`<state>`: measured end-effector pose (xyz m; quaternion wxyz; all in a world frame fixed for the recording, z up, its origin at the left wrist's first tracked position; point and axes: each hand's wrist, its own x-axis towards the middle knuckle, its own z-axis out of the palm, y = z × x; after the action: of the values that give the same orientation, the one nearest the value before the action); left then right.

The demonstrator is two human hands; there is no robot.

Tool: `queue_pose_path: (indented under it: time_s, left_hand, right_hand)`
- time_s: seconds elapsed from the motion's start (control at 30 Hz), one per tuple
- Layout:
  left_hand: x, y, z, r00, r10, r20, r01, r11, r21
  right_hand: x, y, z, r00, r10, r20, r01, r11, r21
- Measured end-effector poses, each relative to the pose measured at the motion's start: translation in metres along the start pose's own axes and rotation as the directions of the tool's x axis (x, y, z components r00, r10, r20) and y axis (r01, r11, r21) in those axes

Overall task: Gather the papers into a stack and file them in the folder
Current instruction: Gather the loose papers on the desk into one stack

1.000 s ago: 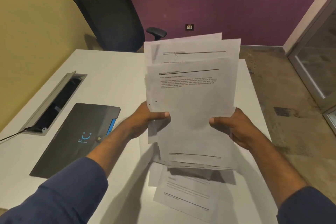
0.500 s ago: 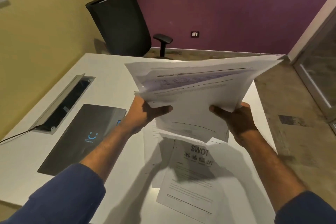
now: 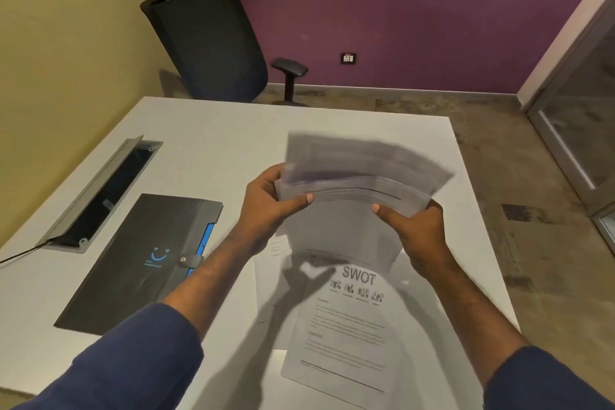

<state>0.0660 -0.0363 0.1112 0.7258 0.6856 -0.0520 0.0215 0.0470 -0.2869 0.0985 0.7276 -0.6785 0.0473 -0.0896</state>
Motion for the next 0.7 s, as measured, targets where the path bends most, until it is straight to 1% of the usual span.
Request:
queue_pose_path:
  time_s: [0.1, 0.2, 0.3, 0.37, 0.43, 0.5, 0.53, 0.6, 0.7]
  left_hand:
    - [0.004, -0.012, -0.001, 0.992, -0.114, 0.053, 0.115, 0.993, -0.004]
    - [0.000, -0.030, 0.004, 0.985, -0.150, 0.088, 0.141, 0.985, 0.103]
    - [-0.004, -0.044, 0.009, 0.978, -0.202, 0.046, 0.194, 0.972, 0.135]
    - [-0.007, -0.053, 0.009, 0.968, -0.250, 0.016, 0.245, 0.959, 0.140]
    - [-0.011, -0.058, 0.010, 0.961, -0.275, -0.017, 0.275, 0.953, 0.128]
    - [-0.017, -0.056, 0.014, 0.962, -0.270, -0.042, 0.273, 0.957, 0.101]
    - [-0.019, -0.056, 0.016, 0.964, -0.265, -0.030, 0.267, 0.959, 0.091]
    - [-0.026, -0.060, 0.020, 0.963, -0.267, 0.031, 0.265, 0.962, 0.072]
    - [-0.047, -0.081, 0.024, 0.919, -0.381, 0.101, 0.381, 0.924, 0.017]
  right_hand:
    - [0.001, 0.012, -0.004, 0.999, 0.048, -0.015, -0.049, 0.999, -0.004]
    - [-0.001, 0.026, -0.006, 0.994, 0.109, -0.016, -0.110, 0.993, -0.036]
    - [-0.003, 0.041, -0.008, 0.983, 0.185, 0.002, -0.184, 0.979, -0.091]
    - [-0.006, 0.049, -0.009, 0.974, 0.228, -0.013, -0.228, 0.965, -0.133]
    - [-0.011, 0.055, -0.010, 0.967, 0.243, -0.072, -0.251, 0.959, -0.130]
    - [-0.018, 0.058, -0.009, 0.965, 0.213, -0.153, -0.227, 0.971, -0.080]
    - [-0.022, 0.060, -0.009, 0.965, 0.194, -0.179, -0.207, 0.977, -0.055]
    - [-0.033, 0.066, -0.008, 0.966, 0.186, -0.182, -0.195, 0.980, -0.033]
    - [-0.053, 0.081, -0.006, 0.959, 0.250, -0.135, -0.260, 0.964, -0.058]
